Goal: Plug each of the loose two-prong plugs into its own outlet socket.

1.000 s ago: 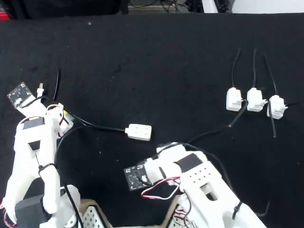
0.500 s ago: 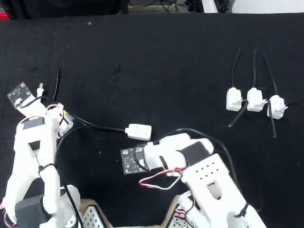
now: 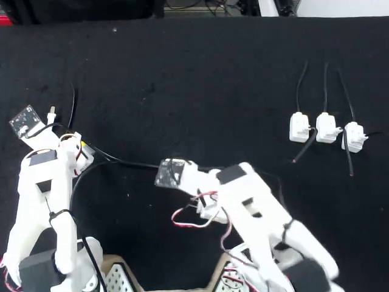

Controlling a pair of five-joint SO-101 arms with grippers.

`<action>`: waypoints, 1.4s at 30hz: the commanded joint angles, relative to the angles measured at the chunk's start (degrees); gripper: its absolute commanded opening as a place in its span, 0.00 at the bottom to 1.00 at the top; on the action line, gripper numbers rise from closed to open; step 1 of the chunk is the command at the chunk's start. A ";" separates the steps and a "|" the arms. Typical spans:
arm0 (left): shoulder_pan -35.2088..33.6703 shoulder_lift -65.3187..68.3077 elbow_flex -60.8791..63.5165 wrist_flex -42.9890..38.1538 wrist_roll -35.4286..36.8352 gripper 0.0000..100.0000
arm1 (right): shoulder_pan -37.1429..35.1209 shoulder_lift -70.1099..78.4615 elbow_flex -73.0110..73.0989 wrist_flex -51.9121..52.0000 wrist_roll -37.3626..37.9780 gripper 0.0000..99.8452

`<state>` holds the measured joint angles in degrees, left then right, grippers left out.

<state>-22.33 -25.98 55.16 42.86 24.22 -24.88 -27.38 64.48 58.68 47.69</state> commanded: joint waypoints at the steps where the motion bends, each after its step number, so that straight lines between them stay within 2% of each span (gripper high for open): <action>1: -0.31 -0.35 -0.13 -0.70 0.26 0.23 | 3.60 7.60 -6.11 -3.87 -11.69 0.02; 4: -0.31 -0.26 -0.13 -0.70 0.26 0.23 | 5.71 8.84 -8.66 -3.78 -15.30 0.08; 7: -0.31 -0.35 -0.13 -0.70 0.26 0.23 | 7.12 8.66 -9.63 -4.13 -15.21 0.18; 9: -0.31 -0.35 -0.13 -0.70 0.26 0.23 | 7.91 8.40 -10.42 -4.13 -15.21 0.20; 17: -0.22 -0.35 -0.22 -0.70 0.26 0.23 | 11.08 6.46 -13.49 -5.36 -15.21 0.20; 25: -0.31 -0.44 -0.13 -0.70 0.26 0.23 | 5.71 6.73 -6.02 -12.22 -15.12 0.20; 28: -0.48 -0.44 -0.13 -0.70 0.26 0.23 | 5.80 6.73 -5.58 -13.63 -15.12 0.20; 32: -0.48 -0.44 -0.13 -0.70 0.26 0.23 | 7.56 6.73 -6.11 -14.07 -14.77 0.20; 35: -0.48 -0.44 -0.13 -0.70 0.26 0.23 | 9.05 6.73 -6.11 -13.98 -9.93 0.18; 39: -0.48 -0.44 -0.13 -0.70 0.26 0.23 | 15.65 6.73 -8.84 -14.33 -5.89 0.13; 42: -0.40 -0.53 -0.13 -0.70 0.26 0.23 | 16.97 6.73 -9.63 -13.98 -5.54 0.13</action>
<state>-22.33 -25.98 55.16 42.86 24.22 -10.99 -18.77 58.33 45.58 40.84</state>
